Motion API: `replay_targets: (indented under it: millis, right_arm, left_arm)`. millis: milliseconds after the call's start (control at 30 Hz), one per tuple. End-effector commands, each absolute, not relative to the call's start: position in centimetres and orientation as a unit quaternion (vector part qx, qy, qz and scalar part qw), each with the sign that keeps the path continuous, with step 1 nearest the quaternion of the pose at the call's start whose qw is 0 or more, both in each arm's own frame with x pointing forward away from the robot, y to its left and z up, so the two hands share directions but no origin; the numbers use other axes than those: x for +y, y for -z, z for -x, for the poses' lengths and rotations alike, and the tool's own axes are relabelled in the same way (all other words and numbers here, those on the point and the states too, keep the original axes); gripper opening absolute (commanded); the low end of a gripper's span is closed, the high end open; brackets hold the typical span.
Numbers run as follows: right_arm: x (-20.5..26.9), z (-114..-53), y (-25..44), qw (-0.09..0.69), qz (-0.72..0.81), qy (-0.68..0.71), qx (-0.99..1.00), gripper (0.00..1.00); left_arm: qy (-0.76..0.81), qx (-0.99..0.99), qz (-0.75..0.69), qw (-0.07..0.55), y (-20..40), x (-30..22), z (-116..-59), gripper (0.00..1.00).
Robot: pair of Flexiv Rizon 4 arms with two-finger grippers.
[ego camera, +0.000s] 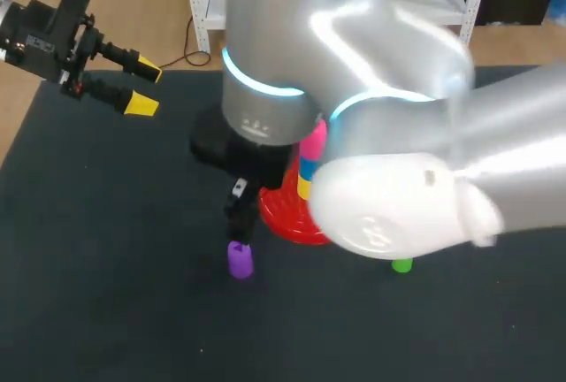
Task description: Pick up and stack the cylinders on the red base in this order: pink,purple,orange,green
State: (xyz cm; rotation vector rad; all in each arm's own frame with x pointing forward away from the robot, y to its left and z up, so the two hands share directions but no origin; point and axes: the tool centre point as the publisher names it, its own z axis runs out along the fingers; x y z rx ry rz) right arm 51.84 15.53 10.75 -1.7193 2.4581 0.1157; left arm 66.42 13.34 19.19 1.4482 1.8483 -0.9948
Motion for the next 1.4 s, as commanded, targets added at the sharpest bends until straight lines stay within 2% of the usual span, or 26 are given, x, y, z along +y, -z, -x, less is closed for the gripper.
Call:
replay_targets:
  millis: [33,333,1300,1400]
  right_arm:
    - [17.2,-51.9,-9.2,0.033,0.584,-0.026,0.81,1.0]
    - [16.7,-49.9,-7.0,0.011,0.598,-0.023,0.801,1.0]
    - [17.6,-51.5,-3.8,-0.022,0.58,-0.009,0.814,1.0]
    - [17.5,-51.5,-3.5,-0.025,0.578,-0.007,0.816,0.92]
  left_arm:
    - [0.373,0.692,-0.543,0.294,-19.1,13.4,-66.3,1.0]
    - [0.373,0.692,-0.543,0.294,-19.1,13.4,-66.3,1.0]
    - [0.373,0.692,-0.543,0.294,-19.1,13.4,-66.3,1.0]
    - [0.373,0.692,-0.543,0.294,-19.1,13.4,-66.3,1.0]
